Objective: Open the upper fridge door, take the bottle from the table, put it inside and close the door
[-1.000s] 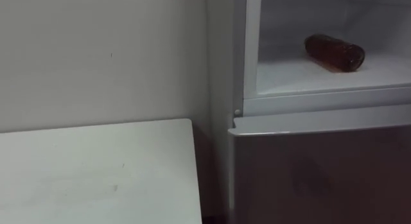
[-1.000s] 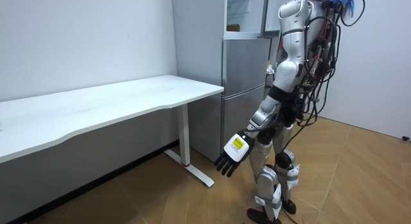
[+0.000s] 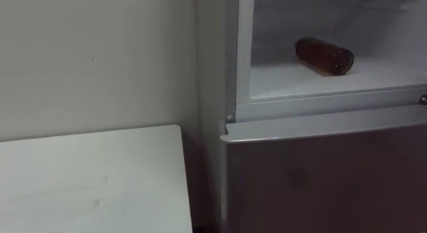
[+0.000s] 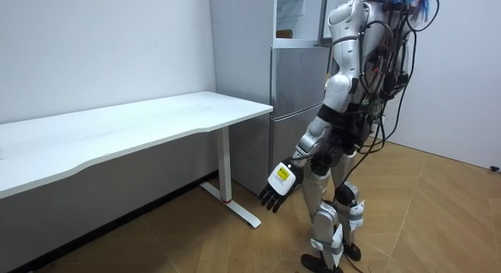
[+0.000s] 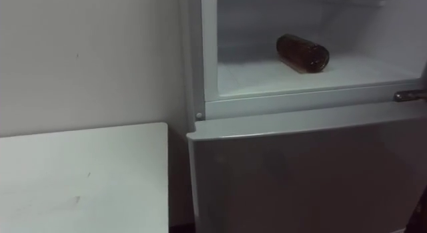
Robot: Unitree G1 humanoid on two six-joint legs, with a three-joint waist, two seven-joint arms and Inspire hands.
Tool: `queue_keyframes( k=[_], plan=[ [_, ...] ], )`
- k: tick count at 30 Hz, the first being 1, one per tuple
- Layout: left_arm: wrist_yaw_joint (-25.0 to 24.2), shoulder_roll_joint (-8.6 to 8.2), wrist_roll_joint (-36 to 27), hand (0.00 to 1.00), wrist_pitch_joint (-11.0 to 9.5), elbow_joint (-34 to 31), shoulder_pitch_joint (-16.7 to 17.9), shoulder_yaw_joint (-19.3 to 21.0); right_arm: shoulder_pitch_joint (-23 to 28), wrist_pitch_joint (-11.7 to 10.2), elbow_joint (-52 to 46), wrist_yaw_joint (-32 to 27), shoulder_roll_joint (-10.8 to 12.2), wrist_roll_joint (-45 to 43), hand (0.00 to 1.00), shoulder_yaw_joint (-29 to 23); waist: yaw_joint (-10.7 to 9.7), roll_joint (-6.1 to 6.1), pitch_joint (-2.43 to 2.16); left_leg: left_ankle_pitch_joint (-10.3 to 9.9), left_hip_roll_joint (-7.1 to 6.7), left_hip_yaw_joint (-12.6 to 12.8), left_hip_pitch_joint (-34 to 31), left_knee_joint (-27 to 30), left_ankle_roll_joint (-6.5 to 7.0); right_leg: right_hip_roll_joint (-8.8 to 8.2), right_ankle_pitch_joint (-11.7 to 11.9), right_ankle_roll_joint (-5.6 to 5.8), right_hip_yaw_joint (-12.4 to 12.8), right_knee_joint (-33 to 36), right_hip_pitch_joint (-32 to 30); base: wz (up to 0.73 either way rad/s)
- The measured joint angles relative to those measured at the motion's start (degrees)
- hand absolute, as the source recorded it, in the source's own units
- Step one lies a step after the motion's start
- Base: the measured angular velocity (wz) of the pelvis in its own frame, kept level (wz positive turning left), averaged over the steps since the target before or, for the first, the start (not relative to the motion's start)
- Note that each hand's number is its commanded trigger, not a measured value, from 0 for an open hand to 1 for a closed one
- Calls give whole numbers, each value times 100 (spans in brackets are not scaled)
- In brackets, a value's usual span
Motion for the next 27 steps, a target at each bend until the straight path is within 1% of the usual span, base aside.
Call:
queue_keyframes(
  k=[2,3,5,7,8,10,11,12,14,15,17,18,21,22,24,27],
  plan=[
    [2,4,-2,0,14,-109,3,32,-36,-68,-379,-264,0,86,0,-160,-14,-33,11,0,-8,0,38,-45,0,-4,-21,6,5,29,9,0],
    [1,6,-4,0,43,-219,22,11,-35,-89,-691,-493,-3,95,0,-191,-40,-80,8,-1,-16,-3,40,-46,1,-13,-47,14,3,39,3,0],
    [-15,26,-4,0,59,-412,73,-46,-73,-122,-1126,-811,-26,90,0,-218,-91,-100,18,-1,-25,-6,31,-50,1,-18,-67,19,4,38,-30,2],
    [-24,52,2,0,58,-484,51,-49,-96,-166,-1520,-1130,-103,87,0,-276,-120,-115,20,-1,-30,-7,15,-51,1,-23,-68,20,-6,40,-45,0],
    [-23,69,17,0,54,-538,49,-47,-98,-217,-1726,-1369,-172,81,0,-369,-120,-126,13,-1,-35,-7,6,-57,2,-25,-70,23,-7,49,-45,0],
    [-5,110,57,0,34,-574,46,-38,-153,-361,-1896,-1698,-238,20,0,-575,-113,-118,19,-1,-38,-9,5,-77,2,-23,-69,24,-5,54,-48,0],
    [2,119,59,0,27,-574,44,-16,-172,-449,-2010,-1918,-245,-65,0,-715,-112,-153,-1,-1,-38,-18,1,-85,1,-22,-69,24,-17,56,-57,0],
    [6,120,66,0,28,-574,46,-8,-199,-503,-2106,-2146,-256,-247,0,-824,-118,-143,5,-1,-38,-20,-5,-94,1,-22,-70,24,-27,54,-69,0],
    [4,117,71,0,31,-593,47,6,-222,-517,-2323,-2424,-255,-554,0,-993,-123,-132,7,0,-37,-21,-20,-98,1,-20,-70,24,-27,62,-100,0],
    [4,117,126,0,34,-635,53,30,-217,-523,-2532,-2562,-256,-704,0,-1069,-122,-130,0,0,-34,-17,-64,-95,0,-17,-69,23,-27,77,-152,0],
    [4,117,151,0,33,-654,53,78,-232,-528,-2908,-2764,-278,-710,0,-1206,-127,-132,2,1,-36,-9,-85,-95,-1,-14,-68,22,-28,102,-186,-3],
    [4,117,171,0,33,-649,52,121,-246,-557,-3110,-2884,-361,-716,0,-1225,-133,-134,2,1,-36,-7,-78,-99,-1,-13,-69,23,-28,117,-186,-3],
    [5,142,169,0,20,-620,8,133,-304,-670,-3702,-3112,-515,-810,0,-1212,-113,-142,-1,2,-37,9,-103,-119,1,-19,-71,26,-26,162,-237,-6],
    [4,144,169,0,4,-607,1,132,-318,-675,-3814,-3157,-525,-894,0,-1211,-111,-143,-1,2,-39,11,-115,-117,2,-20,-71,26,-25,161,-249,-4],
    [2,166,178,0,-25,-541,2,132,-321,-777,-4064,-3297,-605,-1220,0,-1212,-108,-158,-1,0,-37,8,-152,-77,5,-22,-71,26,-28,156,-263,0],
    [2,193,226,0,-26,-460,32,133,-341,-845,-4275,-3489,-624,-1692,0,-1237,-113,-156,-2,0,-35,3,-149,-63,4,-20,-70,25,-29,157,-261,0]
  ],
)
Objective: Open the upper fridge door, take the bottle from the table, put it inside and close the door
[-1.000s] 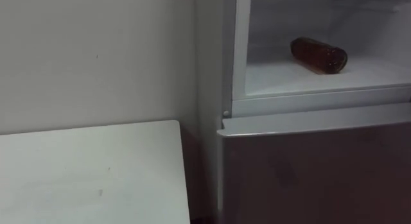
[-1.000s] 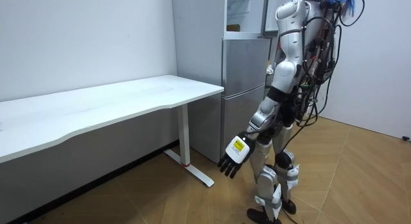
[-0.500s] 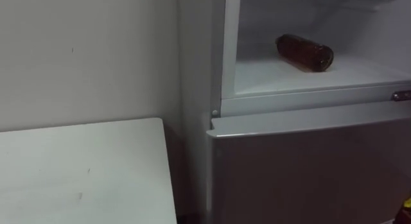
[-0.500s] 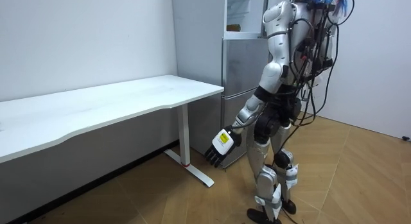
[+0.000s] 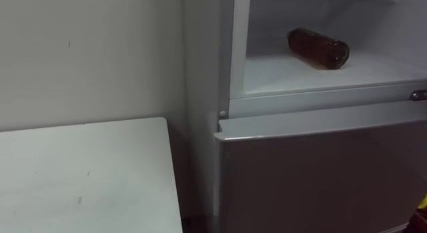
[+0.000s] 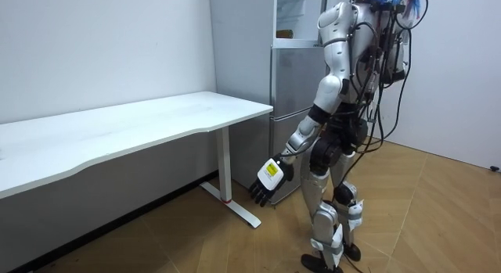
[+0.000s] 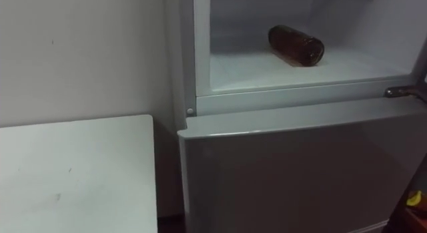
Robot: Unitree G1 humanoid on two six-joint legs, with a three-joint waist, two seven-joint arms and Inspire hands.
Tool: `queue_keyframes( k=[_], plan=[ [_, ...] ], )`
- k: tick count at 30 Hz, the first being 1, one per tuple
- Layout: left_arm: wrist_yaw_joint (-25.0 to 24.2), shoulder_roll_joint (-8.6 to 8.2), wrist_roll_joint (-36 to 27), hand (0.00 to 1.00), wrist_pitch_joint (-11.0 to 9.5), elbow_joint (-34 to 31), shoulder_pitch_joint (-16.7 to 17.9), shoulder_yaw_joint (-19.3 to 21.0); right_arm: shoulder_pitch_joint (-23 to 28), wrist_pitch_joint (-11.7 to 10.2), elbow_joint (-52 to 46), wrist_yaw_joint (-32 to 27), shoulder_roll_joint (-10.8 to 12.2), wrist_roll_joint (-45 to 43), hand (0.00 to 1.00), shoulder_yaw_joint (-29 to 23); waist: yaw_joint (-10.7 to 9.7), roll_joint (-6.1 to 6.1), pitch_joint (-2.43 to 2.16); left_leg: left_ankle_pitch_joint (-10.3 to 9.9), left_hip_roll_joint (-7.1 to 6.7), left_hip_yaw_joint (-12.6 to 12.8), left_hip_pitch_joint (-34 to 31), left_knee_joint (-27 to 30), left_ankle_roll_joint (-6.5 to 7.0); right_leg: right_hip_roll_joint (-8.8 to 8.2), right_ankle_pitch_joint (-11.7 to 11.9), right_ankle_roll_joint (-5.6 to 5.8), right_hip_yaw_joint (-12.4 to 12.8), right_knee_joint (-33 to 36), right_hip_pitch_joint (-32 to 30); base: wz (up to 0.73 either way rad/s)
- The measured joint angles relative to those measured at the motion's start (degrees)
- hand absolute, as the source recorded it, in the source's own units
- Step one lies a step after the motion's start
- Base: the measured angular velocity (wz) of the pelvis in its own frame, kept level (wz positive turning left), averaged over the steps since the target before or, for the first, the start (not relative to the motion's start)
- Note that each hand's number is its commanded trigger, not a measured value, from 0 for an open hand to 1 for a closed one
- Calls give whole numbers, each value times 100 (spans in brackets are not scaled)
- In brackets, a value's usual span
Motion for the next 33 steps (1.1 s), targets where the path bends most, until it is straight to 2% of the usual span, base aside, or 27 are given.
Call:
queue_keyframes(
  k=[4,10,16,24,33],
  plan=[
    [2,11,5,0,-80,161,-44,0,-110,-98,-318,-122,-38,-311,0,-152,-14,19,-3,1,0,-11,-3,6,0,3,3,-4,-3,10,10,0],
    [25,-23,224,0,-93,361,-92,82,-270,-89,-602,-258,-38,-1301,0,-177,-18,90,-9,4,9,-11,14,25,-4,-4,1,-5,-75,113,-16,0],
    [2,-176,229,0,-94,716,-208,105,-401,-46,-784,-262,-58,-1864,0,-150,8,91,-5,5,-3,-3,23,101,-5,-10,-5,-12,-67,100,-8,0],
    [-15,-171,267,0,-101,800,-223,106,-384,15,-786,-78,-57,-2887,0,298,35,74,0,6,-9,2,38,116,-6,1,-33,-17,-43,87,3,0],
    [4,-153,270,0,-159,872,-232,101,-375,203,-840,165,-57,-3095,0,811,83,-40,39,4,-6,4,39,99,-7,0,-38,-22,-41,83,0,0]
  ],
)
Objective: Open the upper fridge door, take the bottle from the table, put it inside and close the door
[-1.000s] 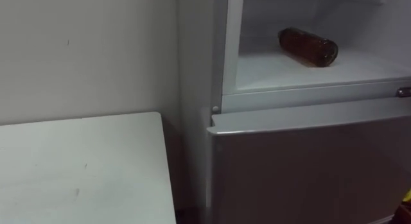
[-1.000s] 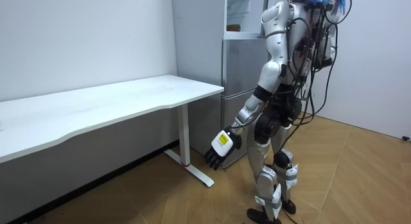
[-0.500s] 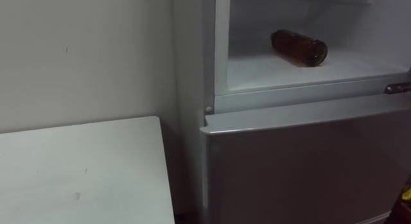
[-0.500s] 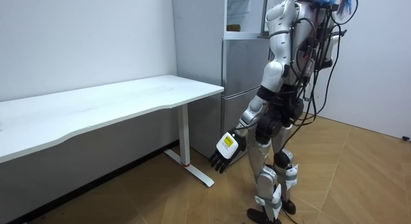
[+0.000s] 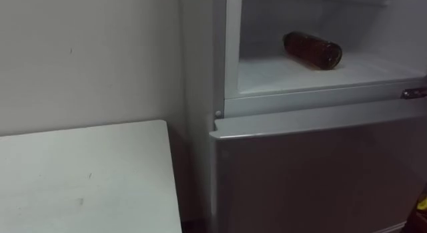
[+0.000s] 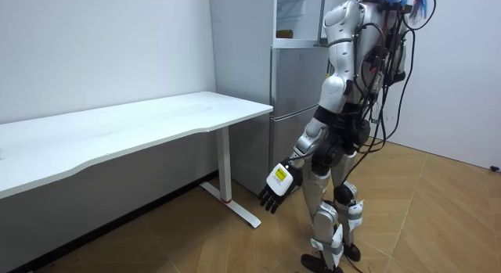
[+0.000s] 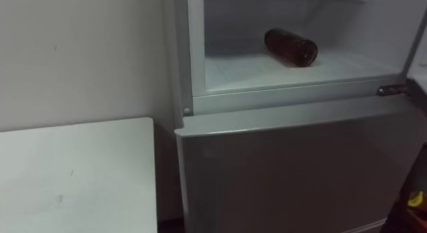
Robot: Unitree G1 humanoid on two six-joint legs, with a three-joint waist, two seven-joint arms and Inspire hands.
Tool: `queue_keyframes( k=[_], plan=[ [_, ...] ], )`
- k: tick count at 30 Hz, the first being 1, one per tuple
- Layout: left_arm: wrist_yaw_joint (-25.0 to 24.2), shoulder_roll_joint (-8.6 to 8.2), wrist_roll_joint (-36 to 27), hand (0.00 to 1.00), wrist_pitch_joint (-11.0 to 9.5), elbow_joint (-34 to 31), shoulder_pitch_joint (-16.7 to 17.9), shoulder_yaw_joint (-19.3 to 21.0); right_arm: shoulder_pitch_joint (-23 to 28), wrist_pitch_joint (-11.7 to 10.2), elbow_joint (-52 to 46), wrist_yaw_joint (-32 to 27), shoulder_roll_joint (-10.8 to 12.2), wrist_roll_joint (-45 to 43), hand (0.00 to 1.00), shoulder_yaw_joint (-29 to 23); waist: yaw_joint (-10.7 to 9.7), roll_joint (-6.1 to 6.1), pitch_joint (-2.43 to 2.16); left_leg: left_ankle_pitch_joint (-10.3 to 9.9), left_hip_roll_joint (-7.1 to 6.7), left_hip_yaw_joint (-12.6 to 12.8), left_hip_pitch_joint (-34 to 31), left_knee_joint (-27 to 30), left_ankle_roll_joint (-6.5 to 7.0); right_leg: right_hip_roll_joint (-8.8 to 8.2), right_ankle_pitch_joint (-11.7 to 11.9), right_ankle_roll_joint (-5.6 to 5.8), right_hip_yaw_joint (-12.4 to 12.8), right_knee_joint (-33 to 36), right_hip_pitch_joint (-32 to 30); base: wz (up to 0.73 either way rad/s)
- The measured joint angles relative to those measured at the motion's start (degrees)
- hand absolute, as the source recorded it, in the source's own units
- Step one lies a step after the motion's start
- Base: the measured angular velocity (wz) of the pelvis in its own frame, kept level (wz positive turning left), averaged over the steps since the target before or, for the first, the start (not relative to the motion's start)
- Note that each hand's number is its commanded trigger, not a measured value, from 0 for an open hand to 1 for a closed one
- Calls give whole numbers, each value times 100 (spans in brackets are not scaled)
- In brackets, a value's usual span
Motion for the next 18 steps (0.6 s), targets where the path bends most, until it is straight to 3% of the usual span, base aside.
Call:
queue_keyframes(
  k=[7,13,16,18],
  plan=[
    [12,10,16,0,-22,237,-19,1,0,1,-58,121,0,-81,0,184,106,-3,1,-1,5,2,10,-21,-1,4,0,0,25,-1,2,0],
    [5,23,149,0,-26,362,-73,-109,-1,133,-228,436,0,-1260,0,391,112,36,-8,-1,20,34,13,-17,-1,6,4,-4,28,-14,-4,-1],
    [12,41,180,0,-46,362,-173,-205,-34,107,-646,753,-39,-1634,0,455,230,47,-16,-5,64,101,43,-18,-10,22,24,-27,44,-21,10,-10],
    [17,47,192,0,-54,356,-189,-225,-34,114,-705,964,-123,-2065,0,611,318,35,-46,-7,84,123,46,-18,-18,30,38,-43,37,-17,21,-8]
  ],
)
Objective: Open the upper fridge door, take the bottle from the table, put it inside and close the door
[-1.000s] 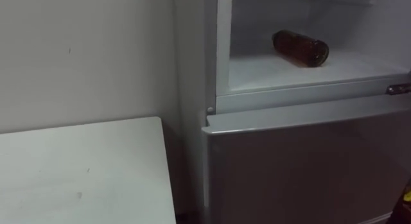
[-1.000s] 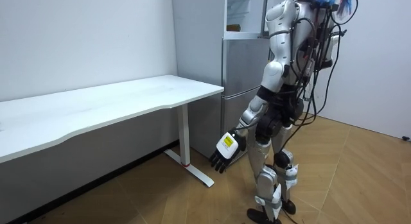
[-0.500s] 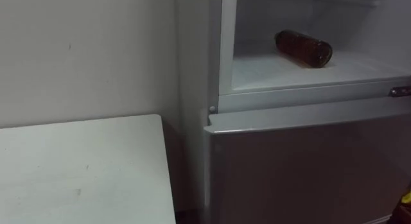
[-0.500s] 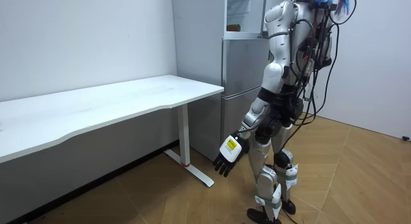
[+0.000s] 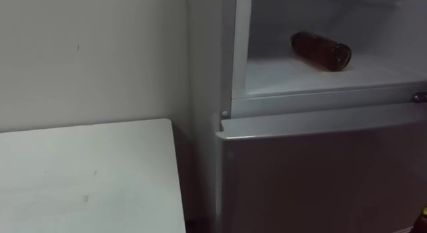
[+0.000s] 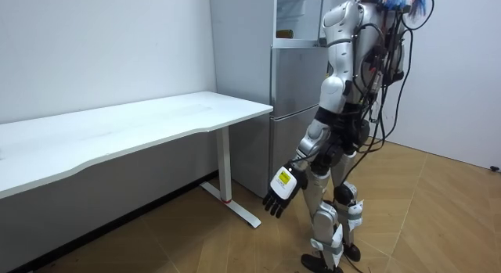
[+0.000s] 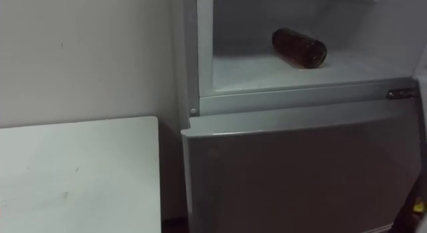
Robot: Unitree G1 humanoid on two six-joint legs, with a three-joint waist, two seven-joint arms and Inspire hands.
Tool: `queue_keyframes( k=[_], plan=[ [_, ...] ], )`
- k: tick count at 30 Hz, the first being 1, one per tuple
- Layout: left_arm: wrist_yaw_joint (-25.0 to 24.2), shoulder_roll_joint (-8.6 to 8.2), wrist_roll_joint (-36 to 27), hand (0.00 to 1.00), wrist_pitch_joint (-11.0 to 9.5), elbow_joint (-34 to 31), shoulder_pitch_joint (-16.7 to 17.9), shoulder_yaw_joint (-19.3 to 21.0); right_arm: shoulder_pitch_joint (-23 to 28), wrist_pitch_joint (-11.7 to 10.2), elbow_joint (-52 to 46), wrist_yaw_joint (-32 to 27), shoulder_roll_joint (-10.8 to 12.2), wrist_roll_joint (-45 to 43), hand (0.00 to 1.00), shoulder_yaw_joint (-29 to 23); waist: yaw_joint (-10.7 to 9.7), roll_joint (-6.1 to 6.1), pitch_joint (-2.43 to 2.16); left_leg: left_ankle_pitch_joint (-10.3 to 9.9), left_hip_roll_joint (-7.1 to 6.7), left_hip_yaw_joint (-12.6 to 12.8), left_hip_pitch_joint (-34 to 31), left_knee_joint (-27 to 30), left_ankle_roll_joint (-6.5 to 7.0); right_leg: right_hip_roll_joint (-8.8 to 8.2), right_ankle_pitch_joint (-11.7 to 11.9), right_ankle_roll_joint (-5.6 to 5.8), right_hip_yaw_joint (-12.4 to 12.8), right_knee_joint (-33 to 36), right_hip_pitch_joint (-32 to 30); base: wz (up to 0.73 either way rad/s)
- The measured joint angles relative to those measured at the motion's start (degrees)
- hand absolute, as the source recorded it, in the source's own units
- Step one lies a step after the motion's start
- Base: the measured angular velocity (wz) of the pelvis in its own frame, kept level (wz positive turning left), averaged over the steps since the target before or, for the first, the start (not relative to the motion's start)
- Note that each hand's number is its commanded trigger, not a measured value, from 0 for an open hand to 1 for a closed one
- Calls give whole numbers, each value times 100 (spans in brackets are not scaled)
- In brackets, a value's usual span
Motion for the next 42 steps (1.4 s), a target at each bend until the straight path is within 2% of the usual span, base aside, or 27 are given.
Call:
queue_keyframes(
  k=[7,11,13,15,18,21,25,27,32,36,42],
  plan=[
    [-53,38,3,0,23,-63,-83,-15,-39,63,-117,932,-85,-439,0,549,260,-17,-1,7,17,-17,-24,37,-16,6,10,-17,-33,-16,-9,2],
    [-177,147,1,0,20,-82,-181,-160,-318,135,-145,1473,-319,-917,0,1196,411,-26,9,8,33,-20,-49,37,-17,34,70,-21,-9,-64,5,-3],
    [-182,205,-2,0,19,-67,-249,-272,-513,145,-156,1810,-351,-1067,0,1462,427,-57,29,9,34,-49,-83,39,-18,38,77,-22,-27,-73,16,9],
    [-198,233,0,0,18,-72,-292,-303,-661,145,-171,2272,-488,-1070,0,1693,440,-77,38,7,30,-125,-86,45,-18,29,78,-21,-116,-79,87,17],
    [-252,268,0,0,22,-79,-271,-308,-694,147,-171,2654,-511,-1061,0,1794,503,-169,53,4,39,-197,-104,51,-26,23,80,-21,-260,-77,109,17],
    [-308,259,2,0,29,-107,-258,-395,-702,147,-171,2971,-511,-1064,0,1840,594,-185,50,-3,35,-270,-118,55,-28,17,95,-8,-355,-82,123,12],
    [-303,261,3,0,31,-111,-164,-387,-708,138,-209,3139,-500,-1047,0,1889,638,-96,49,-10,19,-289,-79,47,-19,4,96,-6,-402,-124,184,2],
    [-299,258,4,0,31,-105,-181,-378,-775,144,-221,3272,-499,-1052,0,1905,660,-52,52,-9,16,-289,-98,35,-20,-4,100,-5,-504,-179,201,0],
    [-299,256,6,0,69,-56,-166,-377,-820,219,-221,3403,-499,-1051,0,1911,708,-7,26,-4,22,-331,-86,57,-27,-12,104,-12,-629,-178,253,5],
    [-300,255,11,0,176,-41,-132,-378,-864,260,-222,3523,-500,-1051,0,1917,731,-17,18,-4,22,-356,-91,92,-26,-17,108,-17,-656,-178,274,2],
    [-409,255,229,0,199,-110,-102,-378,-865,275,-208,3586,-500,-1069,0,2014,734,-65,34,-5,27,-417,-111,155,-26,-24,114,-26,-746,-175,299,5]
  ],
)
